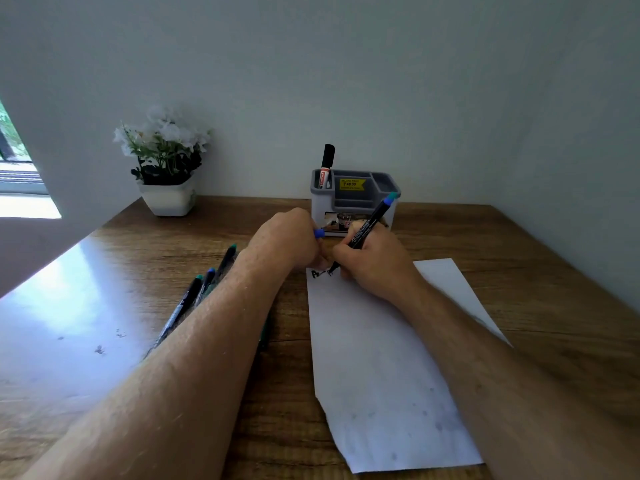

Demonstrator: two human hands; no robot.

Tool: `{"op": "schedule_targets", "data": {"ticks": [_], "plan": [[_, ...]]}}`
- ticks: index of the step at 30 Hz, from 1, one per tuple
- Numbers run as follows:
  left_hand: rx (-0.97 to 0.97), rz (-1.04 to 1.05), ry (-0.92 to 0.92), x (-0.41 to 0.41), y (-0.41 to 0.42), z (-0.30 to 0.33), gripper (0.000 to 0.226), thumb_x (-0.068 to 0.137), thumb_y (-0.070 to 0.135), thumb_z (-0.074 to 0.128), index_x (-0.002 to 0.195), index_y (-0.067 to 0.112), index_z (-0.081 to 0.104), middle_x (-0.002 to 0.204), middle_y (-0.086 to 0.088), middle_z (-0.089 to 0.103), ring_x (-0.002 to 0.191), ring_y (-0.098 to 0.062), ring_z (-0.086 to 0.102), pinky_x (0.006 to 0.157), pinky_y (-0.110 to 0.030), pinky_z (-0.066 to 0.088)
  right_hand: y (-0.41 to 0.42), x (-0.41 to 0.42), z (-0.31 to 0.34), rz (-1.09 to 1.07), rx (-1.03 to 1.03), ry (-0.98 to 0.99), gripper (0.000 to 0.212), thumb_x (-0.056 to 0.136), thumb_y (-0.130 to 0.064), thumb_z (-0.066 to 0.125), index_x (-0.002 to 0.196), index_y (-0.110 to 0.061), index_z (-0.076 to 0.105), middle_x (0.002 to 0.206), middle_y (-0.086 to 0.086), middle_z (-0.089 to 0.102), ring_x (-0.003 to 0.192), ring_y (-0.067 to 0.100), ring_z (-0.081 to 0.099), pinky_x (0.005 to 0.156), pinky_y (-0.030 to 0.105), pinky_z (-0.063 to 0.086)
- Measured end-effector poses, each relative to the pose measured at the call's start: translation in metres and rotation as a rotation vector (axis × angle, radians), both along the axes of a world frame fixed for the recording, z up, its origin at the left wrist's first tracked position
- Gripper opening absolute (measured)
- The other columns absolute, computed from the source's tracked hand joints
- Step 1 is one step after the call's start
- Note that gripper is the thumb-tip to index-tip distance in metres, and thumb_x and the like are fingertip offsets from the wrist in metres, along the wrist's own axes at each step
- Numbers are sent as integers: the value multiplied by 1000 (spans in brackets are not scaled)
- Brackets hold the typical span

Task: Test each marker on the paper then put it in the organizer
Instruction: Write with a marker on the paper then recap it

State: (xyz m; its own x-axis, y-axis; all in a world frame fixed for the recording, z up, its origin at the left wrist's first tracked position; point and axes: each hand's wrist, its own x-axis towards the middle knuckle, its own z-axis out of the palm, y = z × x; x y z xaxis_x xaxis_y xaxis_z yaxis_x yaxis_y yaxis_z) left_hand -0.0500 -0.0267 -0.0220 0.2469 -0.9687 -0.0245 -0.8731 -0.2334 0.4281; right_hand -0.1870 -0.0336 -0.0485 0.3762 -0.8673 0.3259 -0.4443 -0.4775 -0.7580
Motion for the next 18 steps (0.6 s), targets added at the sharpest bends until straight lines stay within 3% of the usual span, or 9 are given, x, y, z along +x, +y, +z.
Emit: {"op": "schedule_targets", "data": {"ticks": [5,15,18], "plan": [[9,10,-5,1,-2,-2,30,80,24,79,106,14,69,97,-3,68,91,-19,63,76,-32,48,2,0,2,-40,-16,-10,26,83,-22,66,63,-17,49,56,-5,51,49,3,46,47,15,36],[17,14,-16,0,0,0,36,77,27,81,109,16,69,103,-4,69,98,-21,63,88,-37,51,0,1,0,-109,36,-98,27,81,-21,68,63,-16,48,58,-1,50,55,12,48,53,27,43],[16,7,-26,1,0,0,34,76,28,82,106,17,69,101,-3,69,96,-20,63,87,-37,53,-4,0,-2,-118,35,-86,26,83,-17,67,64,-15,49,59,-1,51,54,10,49,50,22,43]]}}
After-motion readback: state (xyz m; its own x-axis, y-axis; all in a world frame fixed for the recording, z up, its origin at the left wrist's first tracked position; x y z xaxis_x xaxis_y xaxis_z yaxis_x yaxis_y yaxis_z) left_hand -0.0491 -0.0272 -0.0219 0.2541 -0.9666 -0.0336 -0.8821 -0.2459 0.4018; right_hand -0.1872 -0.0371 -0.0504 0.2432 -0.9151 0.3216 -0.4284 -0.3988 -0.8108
